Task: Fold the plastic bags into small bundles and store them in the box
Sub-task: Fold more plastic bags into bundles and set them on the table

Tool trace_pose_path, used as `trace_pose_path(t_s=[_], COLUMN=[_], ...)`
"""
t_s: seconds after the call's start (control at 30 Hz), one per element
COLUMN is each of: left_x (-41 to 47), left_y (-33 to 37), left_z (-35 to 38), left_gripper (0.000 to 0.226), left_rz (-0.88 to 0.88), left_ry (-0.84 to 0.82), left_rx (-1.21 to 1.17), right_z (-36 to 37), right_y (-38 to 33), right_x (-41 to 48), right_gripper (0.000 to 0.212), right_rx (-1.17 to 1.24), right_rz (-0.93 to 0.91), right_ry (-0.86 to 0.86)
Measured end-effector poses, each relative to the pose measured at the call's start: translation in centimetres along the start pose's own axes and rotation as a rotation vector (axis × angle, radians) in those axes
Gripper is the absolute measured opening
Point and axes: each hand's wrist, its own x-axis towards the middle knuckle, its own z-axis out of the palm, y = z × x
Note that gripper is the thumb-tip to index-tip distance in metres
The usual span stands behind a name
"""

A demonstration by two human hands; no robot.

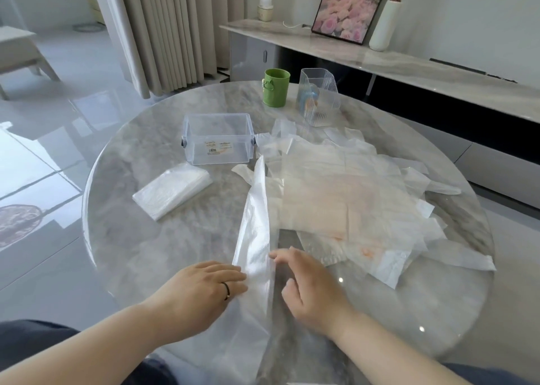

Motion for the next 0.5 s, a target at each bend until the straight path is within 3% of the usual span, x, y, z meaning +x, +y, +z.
trace_pose_path(t_s=[0.1, 0.2, 0.3, 0.37, 0.43, 0.5], left_x=[0.0, 0.2, 0.5, 0.9, 1.2, 1.7], left_y=[0.3, 0.1, 0.1, 0.0, -0.3, -0.6], left_z=[0.2, 1.1, 1.2, 0.7, 0.6, 0.9], left_gripper=[0.042, 0.04, 0.04, 0.039, 0.033, 0.033], left_rz=[0.017, -0.009, -0.024, -0.034, -0.037, -0.04], left_ry=[-0.124, -0.173, -0.16, -0.136, -0.123, -0.085], left_rx=[-0.08, -0.119, -0.143, -0.147, -0.182, -0.221], right_z=[1.1, 1.7, 1.6, 1.2, 0.6, 0.0], right_y=[0.0, -1.4, -0.8, 0.6, 1.8, 2.7], right_x=[3.0, 6.6, 7.5, 6.9, 6.0, 5.3], right_gripper=[0.032, 0.041, 0.079, 0.097, 0.089, 0.057], right_rx=[-0.156, -0.422, -0.34, -0.23, -0.217, -0.227], right_rz=[-0.027, -0.003, 0.064, 0.212, 0.288, 0.319], right_ry=[-0.022, -0.17, -0.305, -0.282, -0.261, -0.319])
